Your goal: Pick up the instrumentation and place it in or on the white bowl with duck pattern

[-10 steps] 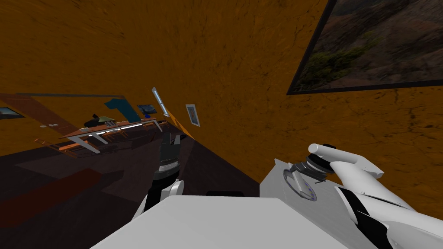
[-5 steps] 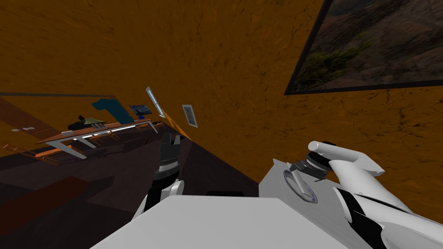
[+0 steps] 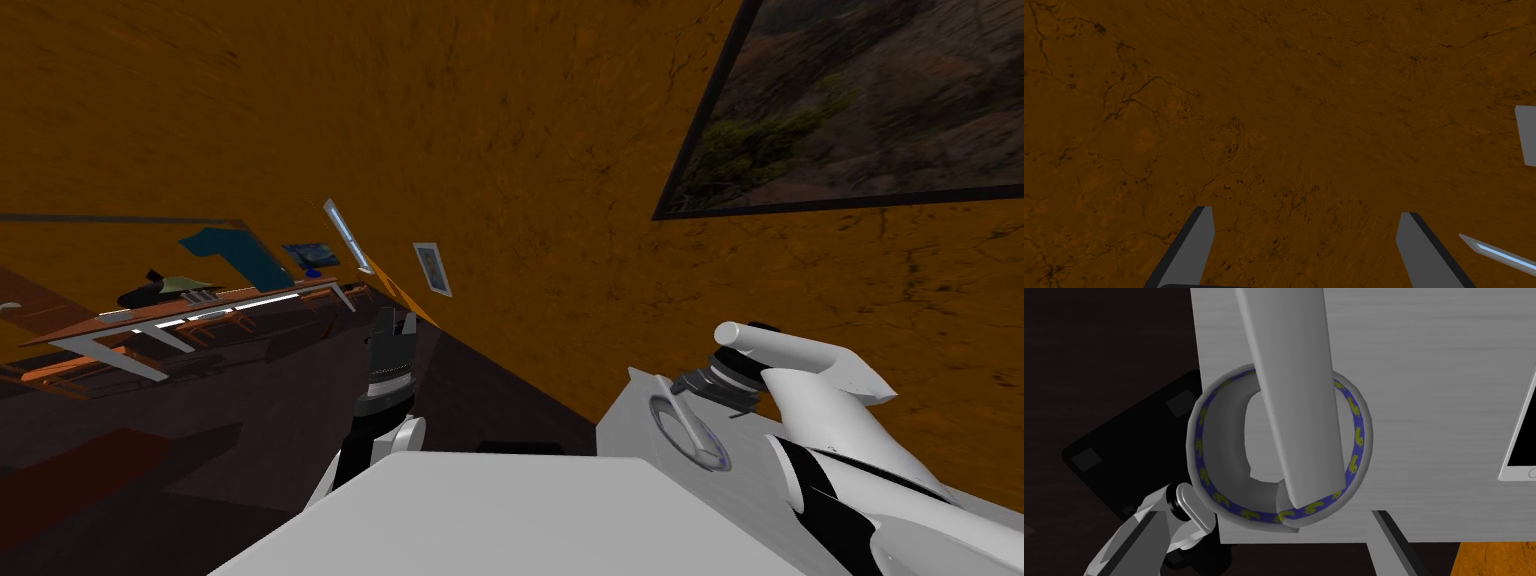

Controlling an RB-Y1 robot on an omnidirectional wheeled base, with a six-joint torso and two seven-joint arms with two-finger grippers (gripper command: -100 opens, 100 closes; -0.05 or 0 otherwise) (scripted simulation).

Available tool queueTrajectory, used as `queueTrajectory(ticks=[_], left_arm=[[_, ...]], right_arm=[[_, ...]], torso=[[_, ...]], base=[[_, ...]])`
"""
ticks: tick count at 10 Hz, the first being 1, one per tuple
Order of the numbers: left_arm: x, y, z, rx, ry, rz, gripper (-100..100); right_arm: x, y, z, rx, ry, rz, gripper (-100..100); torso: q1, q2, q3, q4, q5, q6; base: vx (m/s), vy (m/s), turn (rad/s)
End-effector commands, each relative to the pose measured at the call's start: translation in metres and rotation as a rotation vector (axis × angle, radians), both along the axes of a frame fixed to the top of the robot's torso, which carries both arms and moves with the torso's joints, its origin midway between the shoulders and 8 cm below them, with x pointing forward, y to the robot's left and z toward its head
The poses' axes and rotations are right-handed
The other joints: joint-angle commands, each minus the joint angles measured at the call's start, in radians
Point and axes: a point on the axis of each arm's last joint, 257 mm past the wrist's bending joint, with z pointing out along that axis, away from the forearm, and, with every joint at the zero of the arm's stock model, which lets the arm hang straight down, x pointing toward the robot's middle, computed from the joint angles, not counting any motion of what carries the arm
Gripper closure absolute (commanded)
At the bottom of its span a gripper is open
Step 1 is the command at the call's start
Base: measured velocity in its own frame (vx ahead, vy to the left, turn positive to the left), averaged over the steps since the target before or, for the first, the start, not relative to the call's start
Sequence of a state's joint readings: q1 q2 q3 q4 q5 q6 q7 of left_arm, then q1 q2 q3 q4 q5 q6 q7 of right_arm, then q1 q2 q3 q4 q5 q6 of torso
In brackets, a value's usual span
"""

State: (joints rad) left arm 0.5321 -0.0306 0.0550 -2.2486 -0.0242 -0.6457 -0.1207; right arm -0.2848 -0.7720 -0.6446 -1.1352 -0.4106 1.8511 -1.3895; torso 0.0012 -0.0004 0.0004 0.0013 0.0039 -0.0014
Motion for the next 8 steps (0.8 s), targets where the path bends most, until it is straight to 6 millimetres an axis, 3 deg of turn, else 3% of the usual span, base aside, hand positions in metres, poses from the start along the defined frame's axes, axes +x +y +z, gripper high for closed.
queueTrajectory(ticks=[1,2,3,8], left_arm=[[0.0000,0.0000,0.0000,0.000,0.000,0.000,0],[0.0000,0.0000,0.0000,0.000,0.000,0.000,0],[0.0000,0.0000,0.0000,0.000,0.000,0.000,0],[0.0000,0.0000,0.0000,0.000,0.000,0.000,0]], right_arm=[[-0.0031,0.0042,0.0073,0.001,0.004,0.007,-100],[-0.0011,0.0022,0.0048,-0.001,0.001,0.004,-100],[-0.0019,0.0029,0.0055,0.001,0.003,0.005,0],[-0.0018,0.0028,0.0054,0.001,0.003,0.005,0]], torso=[[0.000,0.000,0.000,0.000,0.000,0.000],[0.000,0.000,0.000,0.000,0.000,0.000],[0.000,0.001,0.000,0.000,0.000,0.000],[0.000,0.002,0.001,0.000,0.000,0.000]], base=[[0.042,-0.005,-0.086],[0.019,-0.001,-0.015],[0.000,0.000,0.000],[0.000,0.000,0.000]])
